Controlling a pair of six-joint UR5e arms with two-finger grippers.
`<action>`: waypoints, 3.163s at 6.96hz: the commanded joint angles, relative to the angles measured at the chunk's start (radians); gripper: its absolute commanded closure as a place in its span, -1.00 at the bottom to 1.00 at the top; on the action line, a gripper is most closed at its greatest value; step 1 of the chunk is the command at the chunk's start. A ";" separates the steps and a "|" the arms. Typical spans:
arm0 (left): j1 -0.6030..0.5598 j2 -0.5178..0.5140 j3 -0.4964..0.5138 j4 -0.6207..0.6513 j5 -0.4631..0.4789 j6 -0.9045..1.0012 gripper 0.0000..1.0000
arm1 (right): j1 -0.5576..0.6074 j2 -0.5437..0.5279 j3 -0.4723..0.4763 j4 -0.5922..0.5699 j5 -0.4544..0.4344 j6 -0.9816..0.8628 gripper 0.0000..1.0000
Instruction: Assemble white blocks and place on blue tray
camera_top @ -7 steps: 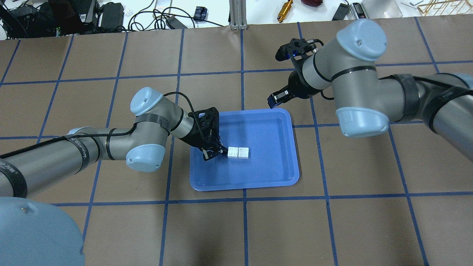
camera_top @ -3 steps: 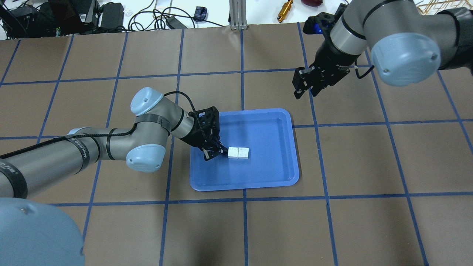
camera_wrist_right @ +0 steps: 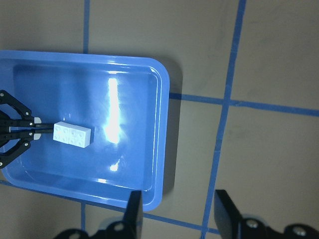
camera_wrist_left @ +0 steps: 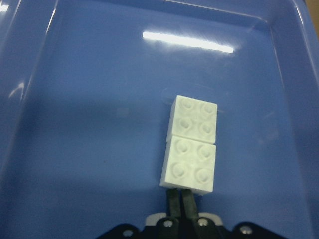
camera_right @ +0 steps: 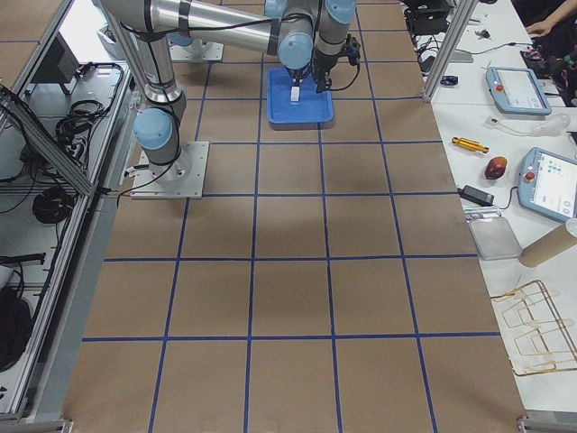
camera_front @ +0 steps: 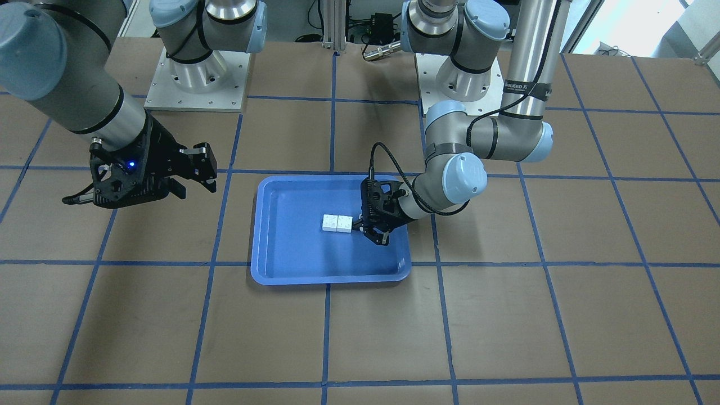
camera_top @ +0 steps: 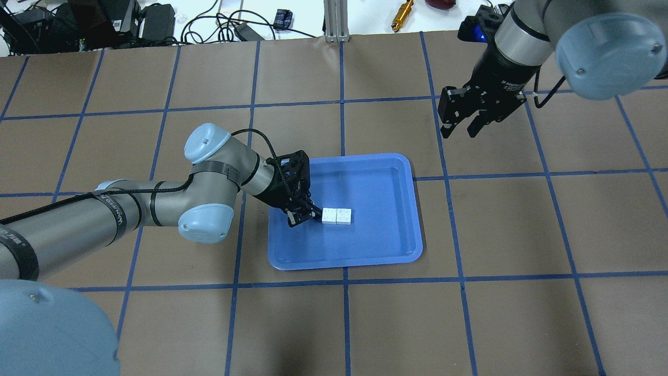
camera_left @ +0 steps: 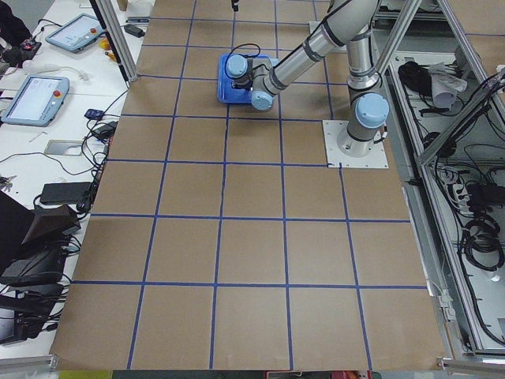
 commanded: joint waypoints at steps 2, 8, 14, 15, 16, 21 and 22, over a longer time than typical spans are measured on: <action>-0.006 0.000 0.000 -0.002 -0.030 -0.010 0.66 | 0.001 -0.086 0.008 0.070 -0.151 0.214 -0.59; -0.003 0.009 0.014 -0.002 -0.022 -0.005 -0.99 | 0.004 -0.176 0.008 0.170 -0.186 0.293 -1.00; -0.013 0.132 0.335 -0.384 0.025 -0.366 -1.00 | 0.068 -0.212 0.000 0.180 -0.218 0.325 -1.00; -0.007 0.153 0.446 -0.499 0.086 -0.390 -1.00 | 0.067 -0.212 0.003 0.182 -0.206 0.313 -1.00; -0.009 0.178 0.526 -0.584 0.182 -0.477 -1.00 | 0.064 -0.209 0.003 0.182 -0.221 0.310 -1.00; 0.037 0.351 0.551 -0.723 0.397 -1.073 -1.00 | 0.074 -0.235 -0.007 0.182 -0.217 0.305 -1.00; 0.039 0.380 0.546 -0.806 0.473 -1.162 -1.00 | 0.074 -0.235 -0.007 0.179 -0.218 0.260 -1.00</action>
